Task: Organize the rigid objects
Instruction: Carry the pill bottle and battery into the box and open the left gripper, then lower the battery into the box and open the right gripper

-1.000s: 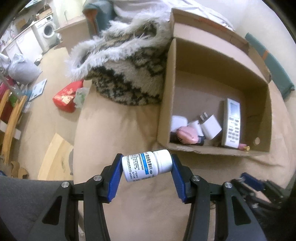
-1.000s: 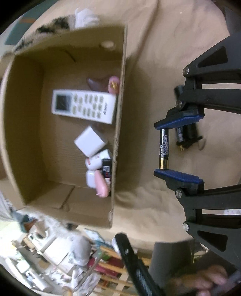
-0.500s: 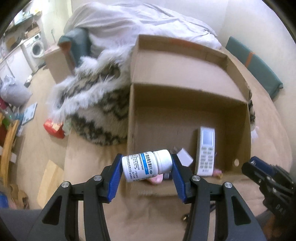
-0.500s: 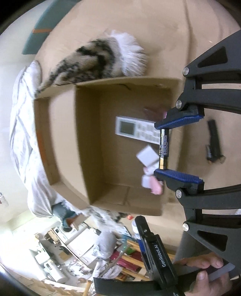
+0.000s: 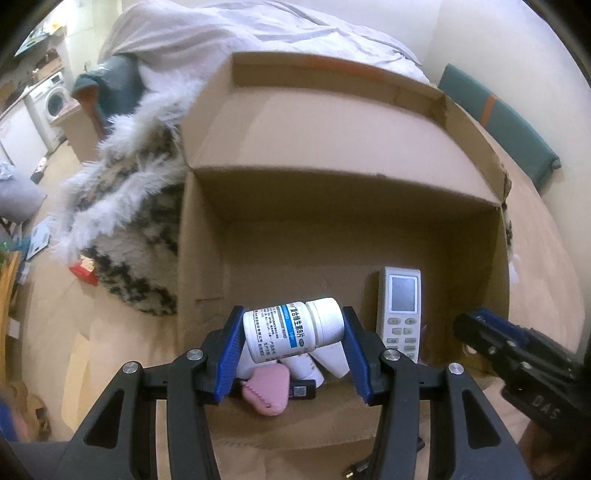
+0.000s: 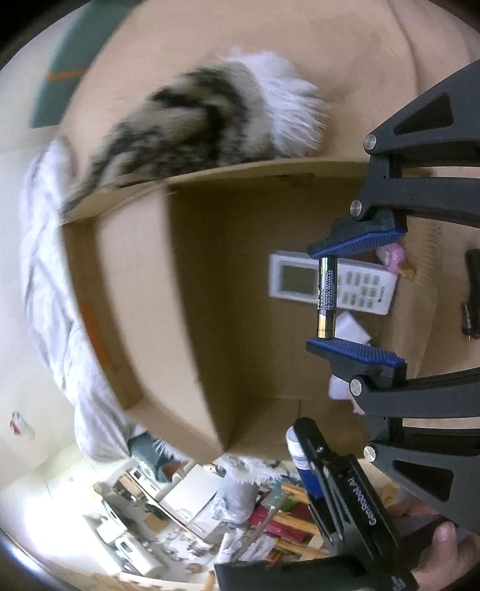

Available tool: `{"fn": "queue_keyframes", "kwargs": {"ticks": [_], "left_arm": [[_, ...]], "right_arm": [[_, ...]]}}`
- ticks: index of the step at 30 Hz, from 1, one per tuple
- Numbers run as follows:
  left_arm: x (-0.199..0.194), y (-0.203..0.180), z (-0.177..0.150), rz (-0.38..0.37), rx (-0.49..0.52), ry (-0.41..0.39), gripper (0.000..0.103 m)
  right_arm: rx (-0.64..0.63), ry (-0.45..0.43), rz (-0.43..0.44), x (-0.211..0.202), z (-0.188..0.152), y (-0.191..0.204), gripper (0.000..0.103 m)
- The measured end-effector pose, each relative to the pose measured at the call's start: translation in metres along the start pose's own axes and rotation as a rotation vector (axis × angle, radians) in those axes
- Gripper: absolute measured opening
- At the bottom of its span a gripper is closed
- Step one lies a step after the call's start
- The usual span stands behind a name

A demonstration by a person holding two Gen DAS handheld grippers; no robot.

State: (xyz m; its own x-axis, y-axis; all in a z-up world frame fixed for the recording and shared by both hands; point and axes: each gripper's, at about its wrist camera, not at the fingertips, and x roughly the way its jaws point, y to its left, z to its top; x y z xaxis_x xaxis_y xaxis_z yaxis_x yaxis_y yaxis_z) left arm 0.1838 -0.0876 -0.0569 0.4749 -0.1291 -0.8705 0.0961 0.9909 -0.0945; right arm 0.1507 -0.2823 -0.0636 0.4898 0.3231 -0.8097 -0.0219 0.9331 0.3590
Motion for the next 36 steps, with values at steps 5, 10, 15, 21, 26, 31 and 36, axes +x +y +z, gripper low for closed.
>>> {"fn": "queue_keyframes", "kwargs": {"ticks": [5, 10, 15, 21, 26, 31, 36], "left_arm": [[0.014, -0.001, -0.005, -0.003, 0.017, 0.026, 0.047], [0.021, -0.002, -0.007, 0.005, 0.038, 0.026, 0.047], [0.027, -0.006, -0.009, 0.011, 0.038, 0.025, 0.047], [0.034, -0.007, -0.01, 0.012, 0.034, 0.038, 0.047], [0.042, -0.009, -0.012, 0.024, 0.032, 0.055, 0.047], [0.039, -0.007, -0.015, 0.033, 0.037, 0.05, 0.047], [0.038, -0.011, -0.016, 0.035, 0.046, 0.053, 0.047]], "right_arm": [[-0.019, 0.016, -0.031, 0.012, 0.0, -0.001, 0.046], [-0.041, 0.032, -0.046, 0.024, 0.003, 0.002, 0.046], [-0.068, 0.055, -0.062, 0.032, 0.001, 0.006, 0.046], [-0.071, 0.074, -0.07, 0.037, 0.0, 0.006, 0.046], [-0.069, 0.082, -0.071, 0.04, 0.001, 0.007, 0.046], [-0.074, 0.083, -0.077, 0.041, 0.001, 0.008, 0.046], [-0.069, 0.081, -0.071, 0.041, 0.002, 0.007, 0.046]]}}
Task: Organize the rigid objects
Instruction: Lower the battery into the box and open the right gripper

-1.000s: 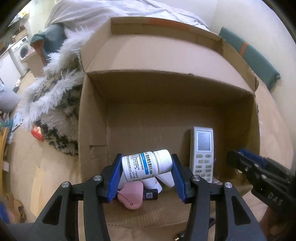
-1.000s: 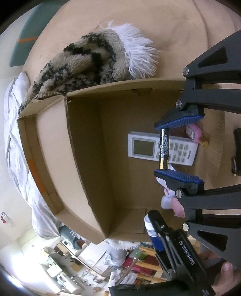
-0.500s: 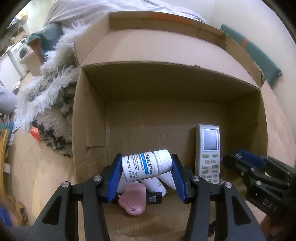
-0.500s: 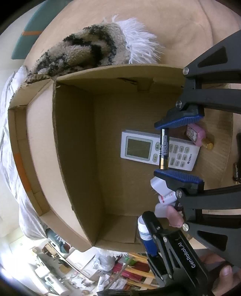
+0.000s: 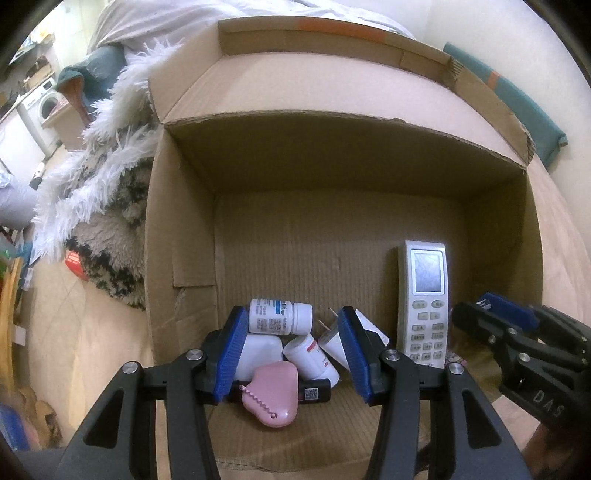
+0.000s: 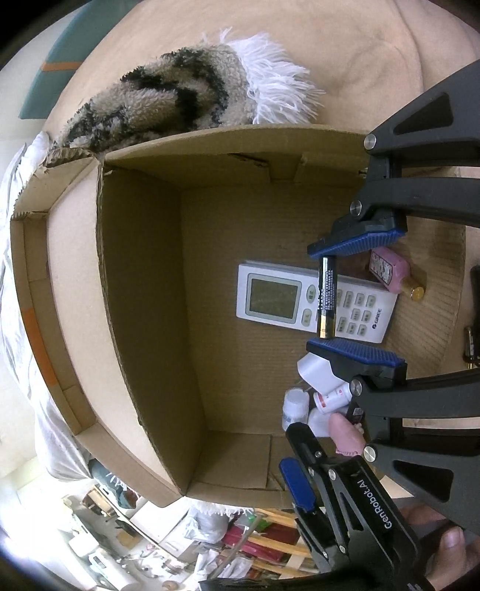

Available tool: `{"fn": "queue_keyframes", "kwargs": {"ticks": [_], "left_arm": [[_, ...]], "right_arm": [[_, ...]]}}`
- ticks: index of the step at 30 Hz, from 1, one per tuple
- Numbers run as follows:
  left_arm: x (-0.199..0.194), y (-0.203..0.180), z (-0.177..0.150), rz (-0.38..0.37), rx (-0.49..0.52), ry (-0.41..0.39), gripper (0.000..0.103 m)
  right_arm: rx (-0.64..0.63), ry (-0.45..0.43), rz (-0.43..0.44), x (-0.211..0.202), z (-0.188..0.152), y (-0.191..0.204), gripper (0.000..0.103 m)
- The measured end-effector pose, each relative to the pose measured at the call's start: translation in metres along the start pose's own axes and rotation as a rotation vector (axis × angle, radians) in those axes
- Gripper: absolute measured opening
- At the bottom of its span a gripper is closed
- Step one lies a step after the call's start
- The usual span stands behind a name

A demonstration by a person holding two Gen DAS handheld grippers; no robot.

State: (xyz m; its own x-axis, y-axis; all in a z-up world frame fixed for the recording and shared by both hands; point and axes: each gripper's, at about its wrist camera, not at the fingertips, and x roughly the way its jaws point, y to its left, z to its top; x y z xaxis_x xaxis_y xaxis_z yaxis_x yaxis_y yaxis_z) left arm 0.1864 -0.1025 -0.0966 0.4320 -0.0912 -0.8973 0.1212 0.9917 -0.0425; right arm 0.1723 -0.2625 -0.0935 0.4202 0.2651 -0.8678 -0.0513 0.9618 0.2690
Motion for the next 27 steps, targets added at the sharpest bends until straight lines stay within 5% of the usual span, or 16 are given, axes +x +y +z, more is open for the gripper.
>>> {"fn": "queue_keyframes", "kwargs": {"ticks": [6, 10, 15, 27], "left_arm": [[-0.001, 0.003, 0.001, 0.004, 0.002, -0.001, 0.048], [-0.002, 0.002, 0.002, 0.017, 0.018, 0.009, 0.06], [-0.008, -0.005, 0.002, 0.031, 0.036, 0.002, 0.065], [-0.009, -0.001, 0.002, 0.033, 0.017, 0.016, 0.066]], "right_arm": [[0.005, -0.007, 0.011, -0.001, 0.0, -0.002, 0.046], [-0.003, -0.021, 0.006, -0.004, -0.001, -0.001, 0.046], [0.02, -0.057, 0.037, -0.013, 0.001, -0.002, 0.071], [0.035, -0.046, 0.056, -0.012, 0.003, -0.004, 0.075]]}}
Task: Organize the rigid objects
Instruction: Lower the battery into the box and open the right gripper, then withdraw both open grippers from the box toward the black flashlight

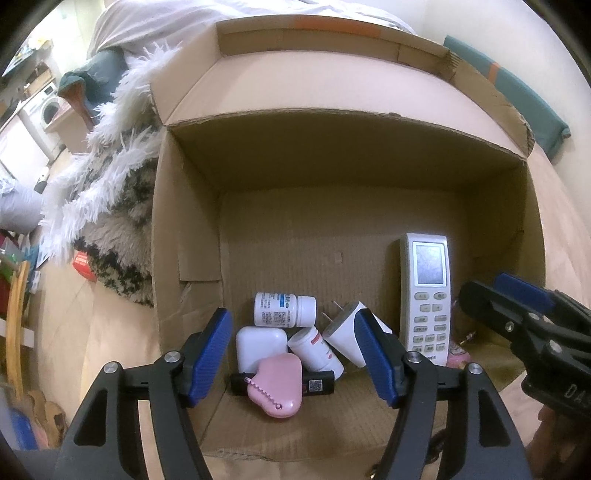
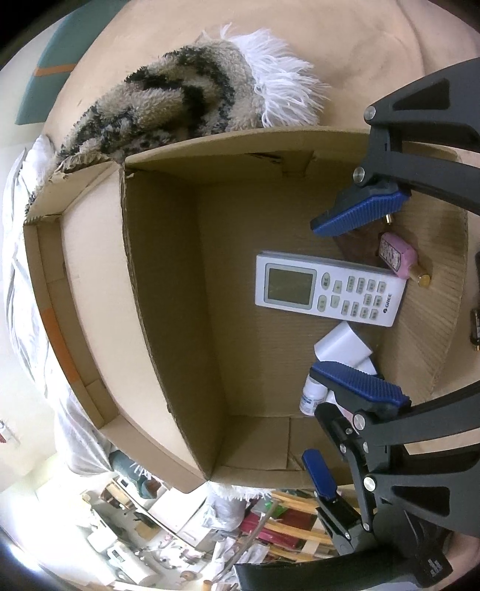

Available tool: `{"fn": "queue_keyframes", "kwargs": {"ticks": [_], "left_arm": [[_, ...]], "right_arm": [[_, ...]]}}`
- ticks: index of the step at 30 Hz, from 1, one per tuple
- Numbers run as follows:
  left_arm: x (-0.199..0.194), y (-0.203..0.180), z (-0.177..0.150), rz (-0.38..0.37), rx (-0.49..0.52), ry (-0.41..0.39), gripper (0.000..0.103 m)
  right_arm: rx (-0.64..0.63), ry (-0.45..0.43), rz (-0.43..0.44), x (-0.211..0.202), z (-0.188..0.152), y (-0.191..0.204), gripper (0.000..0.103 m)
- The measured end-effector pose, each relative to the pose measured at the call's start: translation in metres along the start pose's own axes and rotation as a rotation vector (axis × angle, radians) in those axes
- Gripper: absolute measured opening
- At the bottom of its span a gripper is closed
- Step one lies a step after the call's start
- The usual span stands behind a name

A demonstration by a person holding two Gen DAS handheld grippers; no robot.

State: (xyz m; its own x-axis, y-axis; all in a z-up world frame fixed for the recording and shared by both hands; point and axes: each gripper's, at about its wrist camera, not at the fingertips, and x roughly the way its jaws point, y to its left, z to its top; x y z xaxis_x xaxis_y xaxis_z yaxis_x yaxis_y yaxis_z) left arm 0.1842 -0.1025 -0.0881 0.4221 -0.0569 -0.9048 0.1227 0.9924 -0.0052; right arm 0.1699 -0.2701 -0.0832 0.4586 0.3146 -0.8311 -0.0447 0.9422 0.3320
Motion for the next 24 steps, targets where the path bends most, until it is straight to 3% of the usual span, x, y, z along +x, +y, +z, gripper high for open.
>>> {"fn": "queue_keyframes", "kwargs": {"ticks": [14, 17, 24], "left_arm": [[-0.016, 0.005, -0.003, -0.012, 0.004, 0.018, 0.066], [-0.027, 0.014, -0.009, -0.045, -0.018, 0.027, 0.066], [-0.05, 0.036, -0.03, -0.043, -0.075, 0.039, 0.066]], "right_arm": [[0.025, -0.023, 0.005, -0.012, -0.001, -0.003, 0.075], [0.028, -0.046, -0.013, -0.023, 0.0, -0.006, 0.075], [0.069, -0.094, -0.036, -0.052, -0.008, -0.021, 0.075]]}}
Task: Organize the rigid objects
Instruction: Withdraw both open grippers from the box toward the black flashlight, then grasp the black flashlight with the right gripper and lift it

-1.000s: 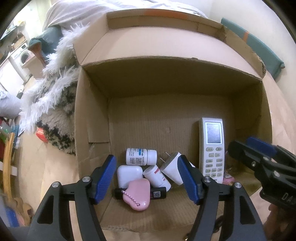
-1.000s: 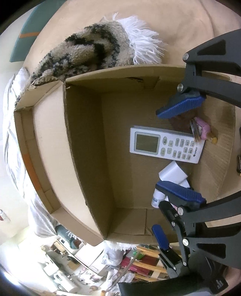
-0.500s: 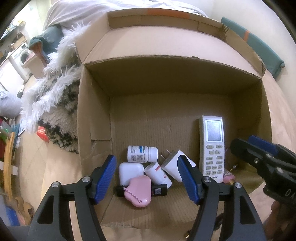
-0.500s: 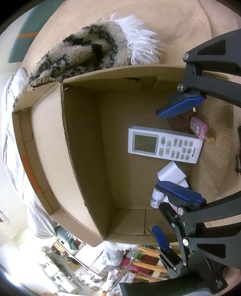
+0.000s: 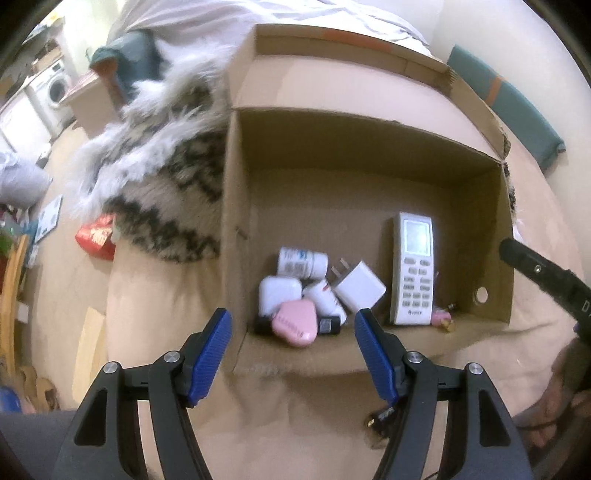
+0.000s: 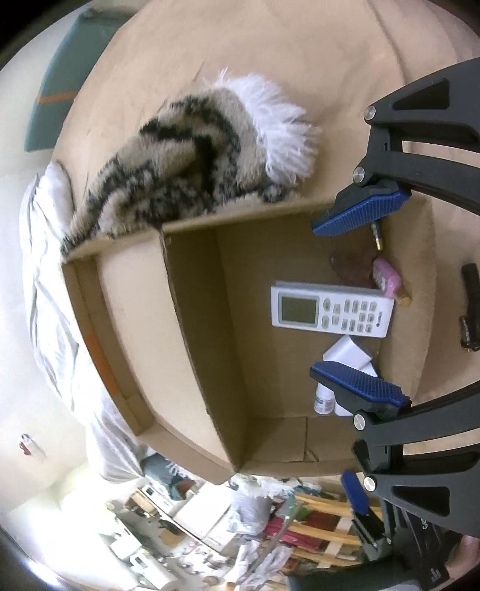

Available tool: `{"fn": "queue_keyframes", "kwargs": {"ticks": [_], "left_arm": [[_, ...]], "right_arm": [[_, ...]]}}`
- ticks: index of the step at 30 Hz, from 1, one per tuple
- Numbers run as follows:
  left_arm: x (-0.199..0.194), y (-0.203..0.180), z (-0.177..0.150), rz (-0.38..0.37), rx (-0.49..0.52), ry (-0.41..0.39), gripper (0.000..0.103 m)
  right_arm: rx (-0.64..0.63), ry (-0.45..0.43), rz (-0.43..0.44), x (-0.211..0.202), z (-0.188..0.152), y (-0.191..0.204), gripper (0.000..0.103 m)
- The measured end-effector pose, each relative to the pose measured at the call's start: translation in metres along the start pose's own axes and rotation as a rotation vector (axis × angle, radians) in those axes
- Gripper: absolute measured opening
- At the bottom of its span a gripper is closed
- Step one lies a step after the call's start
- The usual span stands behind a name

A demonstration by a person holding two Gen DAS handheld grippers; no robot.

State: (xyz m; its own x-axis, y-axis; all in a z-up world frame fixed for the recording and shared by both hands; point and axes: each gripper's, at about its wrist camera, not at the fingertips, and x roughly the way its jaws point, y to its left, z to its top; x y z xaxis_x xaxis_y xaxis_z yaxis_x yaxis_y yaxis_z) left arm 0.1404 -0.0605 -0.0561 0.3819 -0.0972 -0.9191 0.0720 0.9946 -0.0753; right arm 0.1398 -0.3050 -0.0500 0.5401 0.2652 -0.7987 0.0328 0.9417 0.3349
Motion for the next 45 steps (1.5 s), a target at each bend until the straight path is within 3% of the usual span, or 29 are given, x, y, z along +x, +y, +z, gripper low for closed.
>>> {"fn": "queue_keyframes", "kwargs": {"ticks": [10, 19, 20, 24, 31, 34, 39, 40, 41, 45], "left_arm": [[-0.005, 0.026, -0.041, 0.02, -0.025, 0.05, 0.066], [-0.007, 0.042, -0.056, 0.0, -0.105, 0.06, 0.066], [-0.007, 0.044, -0.056, -0.003, -0.115, 0.062, 0.067], [-0.006, 0.051, -0.055, -0.036, -0.168, 0.079, 0.067], [-0.003, 0.048, -0.053, -0.078, -0.197, 0.109, 0.067], [-0.001, 0.045, -0.053, -0.08, -0.192, 0.119, 0.067], [0.0, 0.039, -0.055, -0.07, -0.164, 0.121, 0.067], [0.001, 0.038, -0.056, -0.067, -0.158, 0.121, 0.067], [0.001, 0.037, -0.056, -0.064, -0.153, 0.121, 0.067], [0.003, 0.035, -0.057, -0.051, -0.137, 0.115, 0.067]], "right_arm": [[0.002, 0.017, -0.023, -0.025, -0.038, -0.006, 0.075], [-0.01, 0.146, -0.019, -0.022, -0.082, -0.004, 0.075], [-0.024, 0.171, -0.019, -0.017, -0.085, -0.002, 0.076], [-0.083, 0.335, -0.004, 0.018, -0.098, 0.011, 0.103], [-0.299, 0.596, -0.116, 0.086, -0.146, 0.043, 0.103], [-0.353, 0.585, -0.151, 0.094, -0.152, 0.052, 0.103], [-0.316, 0.571, -0.143, 0.097, -0.151, 0.05, 0.103], [-0.321, 0.567, -0.147, 0.096, -0.151, 0.051, 0.101], [-0.34, 0.561, -0.161, 0.092, -0.151, 0.049, 0.093], [-0.328, 0.55, -0.123, 0.08, -0.149, 0.049, 0.093]]}}
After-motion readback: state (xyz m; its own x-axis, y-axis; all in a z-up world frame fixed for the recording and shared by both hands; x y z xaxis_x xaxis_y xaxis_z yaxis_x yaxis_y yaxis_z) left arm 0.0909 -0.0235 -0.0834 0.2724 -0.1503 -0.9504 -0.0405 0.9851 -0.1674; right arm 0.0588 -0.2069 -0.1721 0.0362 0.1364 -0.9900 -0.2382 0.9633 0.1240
